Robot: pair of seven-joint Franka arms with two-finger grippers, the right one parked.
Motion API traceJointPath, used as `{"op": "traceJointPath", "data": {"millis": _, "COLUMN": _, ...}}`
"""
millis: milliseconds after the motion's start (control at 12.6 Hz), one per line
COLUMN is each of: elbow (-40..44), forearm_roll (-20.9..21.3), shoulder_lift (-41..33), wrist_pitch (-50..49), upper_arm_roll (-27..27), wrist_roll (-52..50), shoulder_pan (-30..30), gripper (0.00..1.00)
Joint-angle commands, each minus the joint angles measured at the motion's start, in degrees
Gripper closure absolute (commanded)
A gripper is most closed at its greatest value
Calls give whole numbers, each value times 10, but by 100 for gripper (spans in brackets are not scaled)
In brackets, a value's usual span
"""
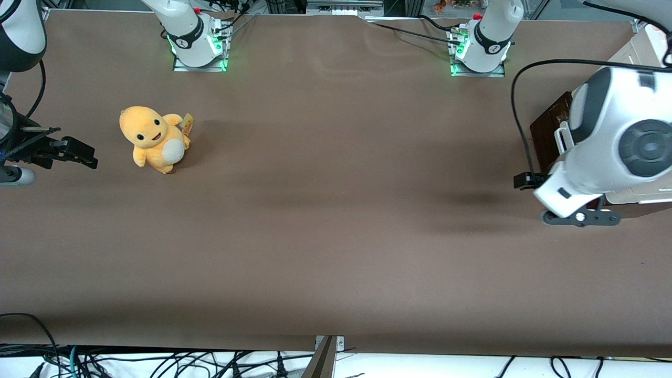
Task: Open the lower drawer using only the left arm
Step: 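Swing the left gripper out and lower it toward the lower drawer's white handle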
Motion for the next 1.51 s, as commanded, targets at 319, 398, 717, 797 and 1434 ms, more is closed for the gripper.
{"op": "traceJointPath", "data": {"millis": 319, "elbow": -1, "forearm_roll": 156, "shoulder_lift": 56, "wrist_pitch": -103, "upper_arm_roll": 1, "wrist_roll": -129, "shoulder_pan": -67, "gripper": 0}}
{"op": "traceJointPath", "data": {"millis": 398, "elbow": -1, "forearm_roll": 162, "shoulder_lift": 68, "wrist_pitch": -107, "upper_arm_roll": 1, "wrist_roll": -162, "shoulder_pan": -75, "gripper": 0}}
{"op": "traceJointPath", "data": {"millis": 717, "elbow": -22, "forearm_roll": 210, "shoulder_lift": 99, "wrist_pitch": -143, "upper_arm_roll": 1, "wrist_roll": -271, "shoulder_pan": -88, "gripper": 0}}
{"op": "traceJointPath", "data": {"millis": 797, "elbow": -38, "forearm_roll": 244, "shoulder_lift": 109, "wrist_pitch": -154, "upper_arm_roll": 0, "wrist_roll": -299, "shoulder_pan": -99, "gripper": 0}}
{"op": "traceJointPath", "data": {"millis": 1434, "elbow": -162, "forearm_roll": 354, "shoulder_lift": 154, "wrist_pitch": -158, "upper_arm_roll": 0, "wrist_roll": -417, "shoulder_pan": -118, "gripper": 0}}
